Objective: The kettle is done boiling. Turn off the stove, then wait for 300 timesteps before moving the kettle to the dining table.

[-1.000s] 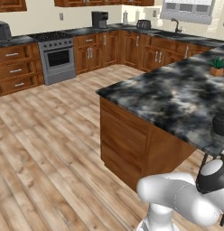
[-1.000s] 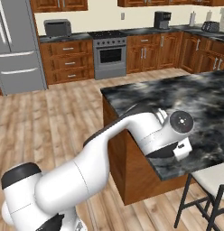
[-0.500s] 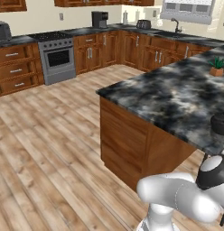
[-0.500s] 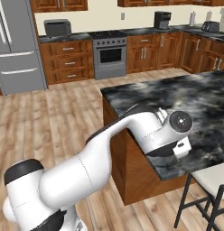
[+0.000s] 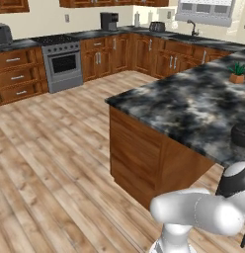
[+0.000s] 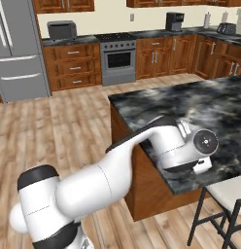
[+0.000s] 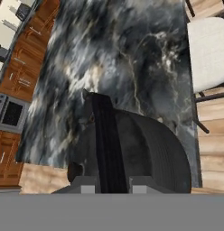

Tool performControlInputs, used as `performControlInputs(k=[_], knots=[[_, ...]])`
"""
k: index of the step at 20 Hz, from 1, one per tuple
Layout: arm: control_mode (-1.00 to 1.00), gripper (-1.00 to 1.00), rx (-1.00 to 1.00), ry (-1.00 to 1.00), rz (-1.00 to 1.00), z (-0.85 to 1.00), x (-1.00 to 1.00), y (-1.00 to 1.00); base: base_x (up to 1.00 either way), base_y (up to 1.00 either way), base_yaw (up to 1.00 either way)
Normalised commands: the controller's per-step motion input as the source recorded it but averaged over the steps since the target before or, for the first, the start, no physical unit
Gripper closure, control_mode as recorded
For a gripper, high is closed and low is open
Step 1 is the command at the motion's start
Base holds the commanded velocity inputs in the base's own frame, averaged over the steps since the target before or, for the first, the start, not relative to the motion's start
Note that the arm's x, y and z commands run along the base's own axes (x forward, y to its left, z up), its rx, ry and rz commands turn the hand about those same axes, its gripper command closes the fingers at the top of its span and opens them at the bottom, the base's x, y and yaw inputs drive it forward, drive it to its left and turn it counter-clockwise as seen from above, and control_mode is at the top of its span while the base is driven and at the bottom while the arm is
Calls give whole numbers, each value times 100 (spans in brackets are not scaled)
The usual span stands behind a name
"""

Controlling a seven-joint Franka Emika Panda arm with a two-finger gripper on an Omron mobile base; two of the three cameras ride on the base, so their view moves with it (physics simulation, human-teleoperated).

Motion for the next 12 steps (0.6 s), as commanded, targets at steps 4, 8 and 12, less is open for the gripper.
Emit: performControlInputs(k=[4,8,12], knots=[[-100,100,9,-13,5,-2,10,-48,0,0,0],[-100,100,2,-17,10,-4,14,-33,0,0,0],[-100,100,0,-9,7,-14,17,-14,0,0,0]])
